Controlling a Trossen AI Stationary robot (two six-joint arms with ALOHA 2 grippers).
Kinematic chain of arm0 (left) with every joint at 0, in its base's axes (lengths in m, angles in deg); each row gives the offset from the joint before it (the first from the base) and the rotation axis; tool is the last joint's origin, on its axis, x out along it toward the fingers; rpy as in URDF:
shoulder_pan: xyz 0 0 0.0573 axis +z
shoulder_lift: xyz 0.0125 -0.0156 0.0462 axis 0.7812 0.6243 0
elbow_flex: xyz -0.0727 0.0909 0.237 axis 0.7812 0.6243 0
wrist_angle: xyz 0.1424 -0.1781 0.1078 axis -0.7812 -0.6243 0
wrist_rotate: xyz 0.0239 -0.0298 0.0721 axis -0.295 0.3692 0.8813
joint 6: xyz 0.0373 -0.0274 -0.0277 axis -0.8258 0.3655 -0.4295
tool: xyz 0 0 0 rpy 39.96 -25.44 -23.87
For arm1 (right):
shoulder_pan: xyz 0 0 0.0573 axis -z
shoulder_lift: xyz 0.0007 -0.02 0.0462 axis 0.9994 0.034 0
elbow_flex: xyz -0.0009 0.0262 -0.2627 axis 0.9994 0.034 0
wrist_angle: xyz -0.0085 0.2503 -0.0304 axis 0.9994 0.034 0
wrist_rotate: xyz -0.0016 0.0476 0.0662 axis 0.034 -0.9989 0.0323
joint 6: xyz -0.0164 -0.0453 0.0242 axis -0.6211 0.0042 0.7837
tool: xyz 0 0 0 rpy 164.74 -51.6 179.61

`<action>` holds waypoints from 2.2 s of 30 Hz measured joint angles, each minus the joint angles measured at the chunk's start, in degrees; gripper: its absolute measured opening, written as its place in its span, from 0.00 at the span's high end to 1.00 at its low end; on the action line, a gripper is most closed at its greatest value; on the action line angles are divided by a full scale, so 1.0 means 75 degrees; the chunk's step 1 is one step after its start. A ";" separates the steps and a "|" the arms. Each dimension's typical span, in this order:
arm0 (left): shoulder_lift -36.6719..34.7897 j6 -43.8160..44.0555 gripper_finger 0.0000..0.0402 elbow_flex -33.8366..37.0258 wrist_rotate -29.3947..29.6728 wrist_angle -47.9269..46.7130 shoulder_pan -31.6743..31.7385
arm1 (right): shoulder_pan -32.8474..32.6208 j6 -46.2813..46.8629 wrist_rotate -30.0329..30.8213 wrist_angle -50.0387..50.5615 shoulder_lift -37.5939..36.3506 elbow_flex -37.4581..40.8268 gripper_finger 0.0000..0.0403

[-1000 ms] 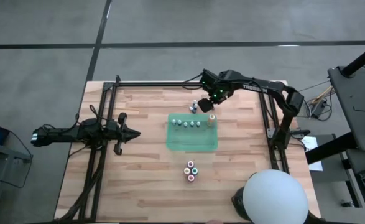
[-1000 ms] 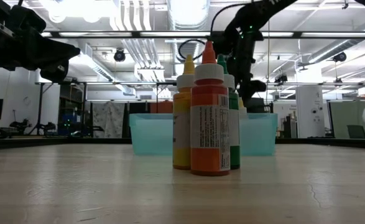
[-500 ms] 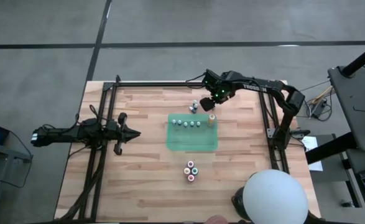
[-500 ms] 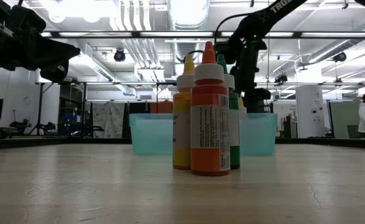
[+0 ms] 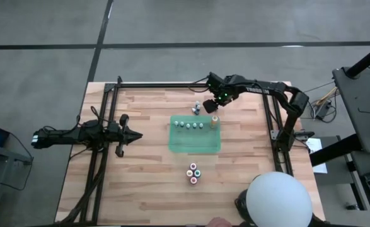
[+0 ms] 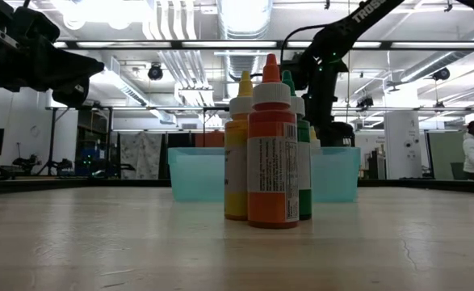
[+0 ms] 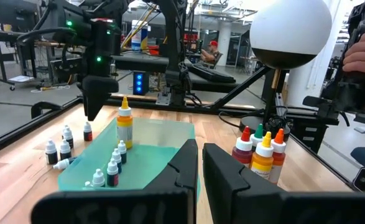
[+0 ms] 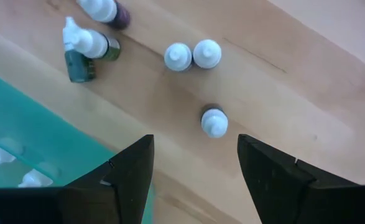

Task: Pick & Place food coloring
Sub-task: Put the small black food coloring bottle into the green container

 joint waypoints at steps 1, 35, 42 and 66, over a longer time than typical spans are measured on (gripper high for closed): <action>0.0000 0.0000 1.00 -0.0001 0.0000 0.0001 0.0000 | 0.0003 0.0012 -0.0003 0.0058 0.0044 -0.0080 0.45; 0.0000 0.0000 1.00 0.0000 -0.0001 0.0000 -0.0003 | 0.0123 -0.0319 0.0012 0.0819 0.1347 -0.0897 0.46; -0.0001 0.0000 1.00 -0.0003 0.0000 0.0002 -0.0001 | 0.0154 -0.0344 0.0049 0.0828 0.1347 -0.0897 0.48; -0.0003 0.0000 1.00 -0.0003 0.0000 0.0003 0.0000 | 0.0151 -0.0402 0.0187 0.0828 0.1347 -0.0897 0.86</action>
